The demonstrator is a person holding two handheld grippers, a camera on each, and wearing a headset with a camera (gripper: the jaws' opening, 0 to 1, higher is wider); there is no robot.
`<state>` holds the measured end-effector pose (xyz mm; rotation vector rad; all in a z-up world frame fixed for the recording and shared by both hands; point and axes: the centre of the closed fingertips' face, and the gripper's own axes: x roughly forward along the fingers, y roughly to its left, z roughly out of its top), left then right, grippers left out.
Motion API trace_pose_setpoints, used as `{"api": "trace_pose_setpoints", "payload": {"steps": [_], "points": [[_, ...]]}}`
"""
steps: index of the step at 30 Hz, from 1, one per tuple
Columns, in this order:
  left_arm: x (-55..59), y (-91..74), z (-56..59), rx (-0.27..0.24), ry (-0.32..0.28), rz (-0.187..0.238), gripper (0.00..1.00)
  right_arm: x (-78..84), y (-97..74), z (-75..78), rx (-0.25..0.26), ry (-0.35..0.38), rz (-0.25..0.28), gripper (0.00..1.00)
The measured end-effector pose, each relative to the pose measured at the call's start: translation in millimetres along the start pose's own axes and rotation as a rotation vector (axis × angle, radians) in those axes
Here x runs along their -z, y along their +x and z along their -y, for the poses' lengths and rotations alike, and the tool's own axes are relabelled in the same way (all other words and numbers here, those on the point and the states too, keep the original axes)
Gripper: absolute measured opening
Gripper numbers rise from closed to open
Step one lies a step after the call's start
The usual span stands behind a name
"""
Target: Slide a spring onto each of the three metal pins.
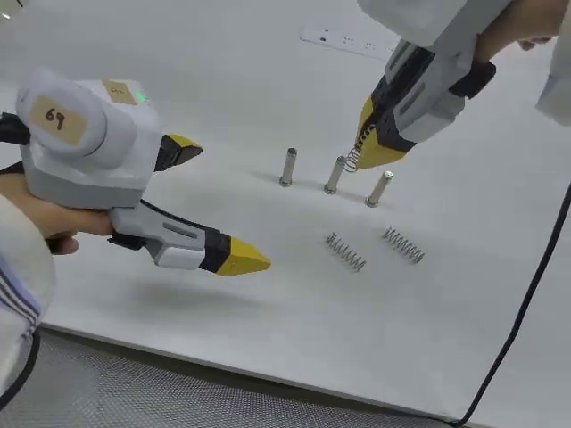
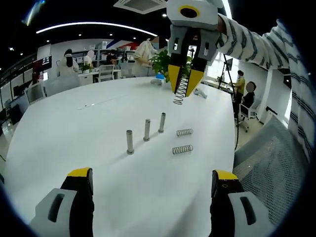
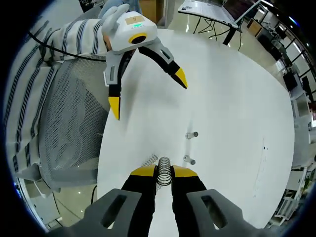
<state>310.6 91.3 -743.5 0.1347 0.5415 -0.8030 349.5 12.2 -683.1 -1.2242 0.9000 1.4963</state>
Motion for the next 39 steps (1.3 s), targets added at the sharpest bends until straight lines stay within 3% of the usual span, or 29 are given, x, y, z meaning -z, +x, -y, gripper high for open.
{"api": "trace_pose_setpoints", "payload": {"steps": [4,9,15,25,29,39], "points": [[-1.4,0.2,-1.9,-0.005,-0.008,0.002,0.98,-2.9,0.0,14.3,0.006,-0.014,-0.013,0.08],[0.4,2.1,-4.8,-0.007,-0.063,0.018,0.98,-8.6,4.0,26.5,0.007,-0.032,-0.024,0.08],[7.5,0.2,-6.6,-0.013,-0.066,-0.01,0.98,-17.1,10.9,38.2,0.011,-0.044,-0.029,0.08],[-1.7,-0.3,-10.9,-0.034,-0.056,0.013,0.98,-27.0,32.1,47.9,0.005,-0.072,-0.051,0.08],[0.1,1.2,-11.8,-0.04,-0.025,-0.001,0.98,-29.8,38.6,53.3,0.006,-0.069,-0.056,0.08],[-0.7,0.6,-11.6,-0.035,-0.042,0.006,0.98,-27.9,54.4,55.5,-0.021,-0.069,-0.088,0.08]]}}
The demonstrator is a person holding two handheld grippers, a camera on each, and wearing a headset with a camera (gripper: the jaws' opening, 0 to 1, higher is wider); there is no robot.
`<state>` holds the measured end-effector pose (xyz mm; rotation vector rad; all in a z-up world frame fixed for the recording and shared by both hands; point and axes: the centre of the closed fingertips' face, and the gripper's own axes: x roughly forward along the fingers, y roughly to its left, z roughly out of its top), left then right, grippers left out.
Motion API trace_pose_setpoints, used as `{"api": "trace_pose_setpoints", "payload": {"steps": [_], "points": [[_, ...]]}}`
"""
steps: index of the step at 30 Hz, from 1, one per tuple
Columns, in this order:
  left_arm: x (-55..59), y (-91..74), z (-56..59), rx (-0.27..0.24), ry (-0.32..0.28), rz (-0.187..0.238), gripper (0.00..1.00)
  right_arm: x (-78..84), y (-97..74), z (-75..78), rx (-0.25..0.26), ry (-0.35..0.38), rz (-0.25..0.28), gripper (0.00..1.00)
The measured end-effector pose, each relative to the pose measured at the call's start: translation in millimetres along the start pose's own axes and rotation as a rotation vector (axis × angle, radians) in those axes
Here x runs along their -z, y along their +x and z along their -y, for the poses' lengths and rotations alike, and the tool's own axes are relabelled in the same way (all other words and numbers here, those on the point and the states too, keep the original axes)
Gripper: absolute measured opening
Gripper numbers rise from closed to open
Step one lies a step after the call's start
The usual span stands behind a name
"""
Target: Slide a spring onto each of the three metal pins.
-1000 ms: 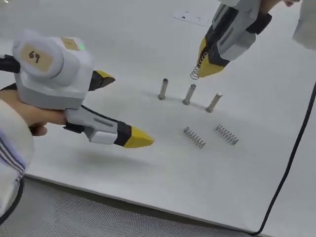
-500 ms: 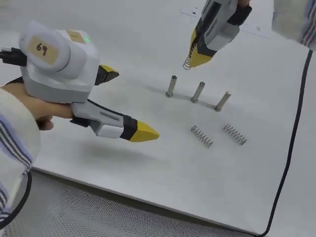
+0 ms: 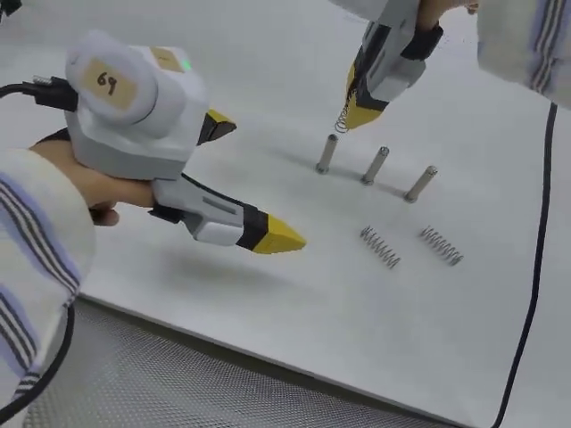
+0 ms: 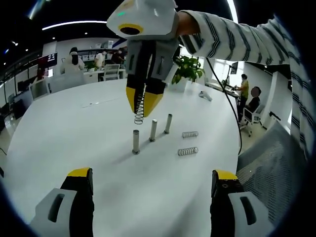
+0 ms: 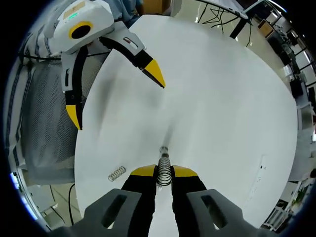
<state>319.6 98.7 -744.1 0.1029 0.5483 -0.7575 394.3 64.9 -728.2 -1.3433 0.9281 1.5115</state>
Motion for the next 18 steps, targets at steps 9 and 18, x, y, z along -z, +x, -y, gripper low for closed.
{"api": "trace_pose_setpoints", "payload": {"steps": [9,18], "points": [[-4.6,-0.6,0.9,0.002,-0.002,0.034,0.98,-0.2,9.5,1.1,-0.006,-0.014,-0.026,0.08],[0.1,-2.0,-0.1,-0.001,0.002,0.016,0.98,-3.0,18.1,2.4,-0.01,-0.037,-0.044,0.08]]}}
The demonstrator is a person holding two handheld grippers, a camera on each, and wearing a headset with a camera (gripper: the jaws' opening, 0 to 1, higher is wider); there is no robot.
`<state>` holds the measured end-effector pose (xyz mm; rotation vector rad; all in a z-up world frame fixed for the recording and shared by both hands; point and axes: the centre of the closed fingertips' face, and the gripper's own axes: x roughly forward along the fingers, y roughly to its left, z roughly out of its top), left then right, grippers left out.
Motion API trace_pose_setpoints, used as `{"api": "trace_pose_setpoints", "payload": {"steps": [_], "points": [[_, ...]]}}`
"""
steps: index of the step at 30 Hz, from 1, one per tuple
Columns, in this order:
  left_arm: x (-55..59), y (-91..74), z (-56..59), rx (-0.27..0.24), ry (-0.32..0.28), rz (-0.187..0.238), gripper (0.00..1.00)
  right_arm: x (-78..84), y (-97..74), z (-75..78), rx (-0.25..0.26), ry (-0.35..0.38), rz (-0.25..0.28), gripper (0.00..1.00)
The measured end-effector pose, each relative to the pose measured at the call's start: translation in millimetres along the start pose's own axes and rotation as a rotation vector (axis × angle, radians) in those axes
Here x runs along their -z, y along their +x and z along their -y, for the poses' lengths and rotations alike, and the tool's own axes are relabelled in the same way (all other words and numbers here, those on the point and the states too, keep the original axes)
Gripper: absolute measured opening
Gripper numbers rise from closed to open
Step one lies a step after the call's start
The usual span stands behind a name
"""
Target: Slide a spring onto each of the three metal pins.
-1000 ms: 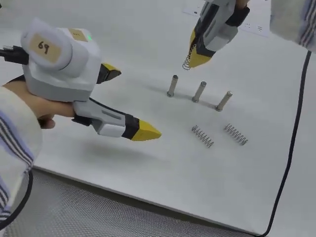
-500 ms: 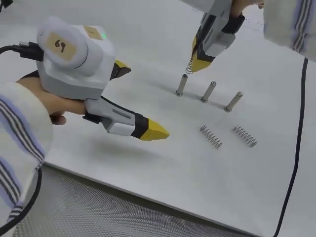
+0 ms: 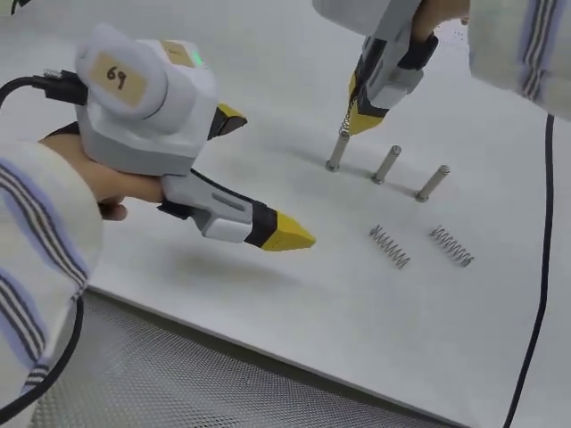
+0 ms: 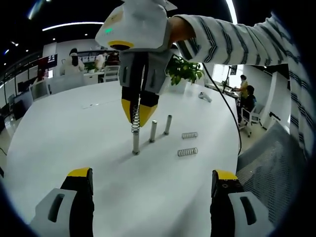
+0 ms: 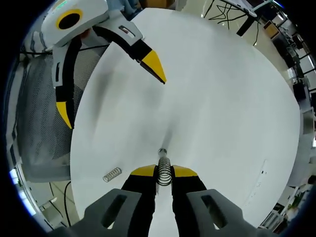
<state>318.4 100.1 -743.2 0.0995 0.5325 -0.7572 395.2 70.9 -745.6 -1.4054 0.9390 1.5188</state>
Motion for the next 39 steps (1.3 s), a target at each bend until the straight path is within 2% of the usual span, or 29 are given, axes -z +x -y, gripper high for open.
{"api": "trace_pose_setpoints", "payload": {"steps": [21,28,33,39], "points": [[0.4,-4.0,-5.3,-0.009,-0.013,0.0,0.98,3.8,28.9,3.6,-0.019,0.01,-0.058,0.08],[2.6,-5.8,-7.7,-0.016,-0.017,-0.004,0.98,5.5,34.4,2.7,-0.031,0.031,-0.055,0.08],[1.0,-5.9,-6.5,-0.01,-0.027,0.001,0.95,7.9,40.9,6.1,-0.028,0.04,-0.061,0.08],[5.7,-4.6,-3.5,0.001,-0.031,-0.02,0.96,9.3,46.5,7.8,-0.033,0.054,-0.066,0.08]]}}
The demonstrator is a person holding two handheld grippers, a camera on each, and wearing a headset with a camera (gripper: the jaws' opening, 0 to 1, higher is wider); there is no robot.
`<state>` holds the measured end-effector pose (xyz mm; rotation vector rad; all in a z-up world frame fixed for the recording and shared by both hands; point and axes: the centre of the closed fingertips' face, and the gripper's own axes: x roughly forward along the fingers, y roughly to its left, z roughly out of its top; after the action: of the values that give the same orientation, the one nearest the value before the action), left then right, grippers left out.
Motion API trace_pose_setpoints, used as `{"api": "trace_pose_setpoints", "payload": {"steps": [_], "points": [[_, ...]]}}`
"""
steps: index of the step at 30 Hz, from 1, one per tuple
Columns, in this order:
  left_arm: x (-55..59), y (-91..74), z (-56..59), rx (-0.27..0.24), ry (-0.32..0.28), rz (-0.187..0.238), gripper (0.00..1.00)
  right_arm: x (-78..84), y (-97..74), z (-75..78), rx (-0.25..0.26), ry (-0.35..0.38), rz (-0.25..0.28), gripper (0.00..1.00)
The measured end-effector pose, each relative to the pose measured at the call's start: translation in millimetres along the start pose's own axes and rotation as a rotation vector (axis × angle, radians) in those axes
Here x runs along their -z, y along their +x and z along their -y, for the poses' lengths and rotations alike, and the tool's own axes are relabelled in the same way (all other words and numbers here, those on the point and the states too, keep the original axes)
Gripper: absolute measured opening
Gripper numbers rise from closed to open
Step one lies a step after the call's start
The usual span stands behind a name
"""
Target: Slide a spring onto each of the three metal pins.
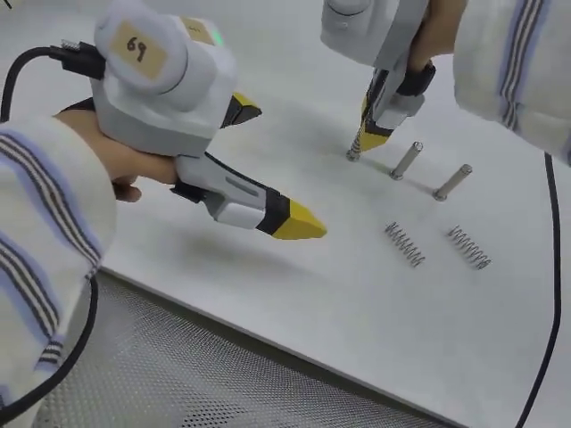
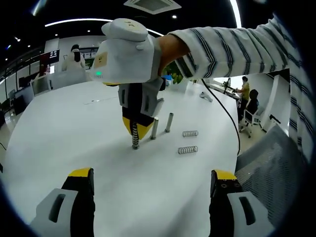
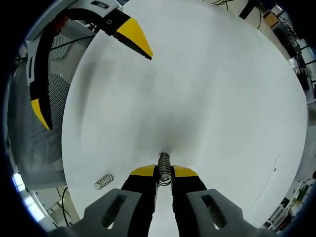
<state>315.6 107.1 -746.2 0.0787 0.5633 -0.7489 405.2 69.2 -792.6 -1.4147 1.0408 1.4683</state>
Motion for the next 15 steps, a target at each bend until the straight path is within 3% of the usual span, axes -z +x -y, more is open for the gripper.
{"api": "trace_pose_setpoints", "payload": {"steps": [3,15], "points": [[3.6,0.1,1.2,0.006,-0.014,-0.016,0.97,0.8,2.4,1.9,0.002,-0.004,-0.008,0.08],[2.4,-1.6,6.2,0.019,-0.007,-0.016,0.98,5.9,11.7,5.2,-0.003,-0.008,-0.042,0.09]]}}
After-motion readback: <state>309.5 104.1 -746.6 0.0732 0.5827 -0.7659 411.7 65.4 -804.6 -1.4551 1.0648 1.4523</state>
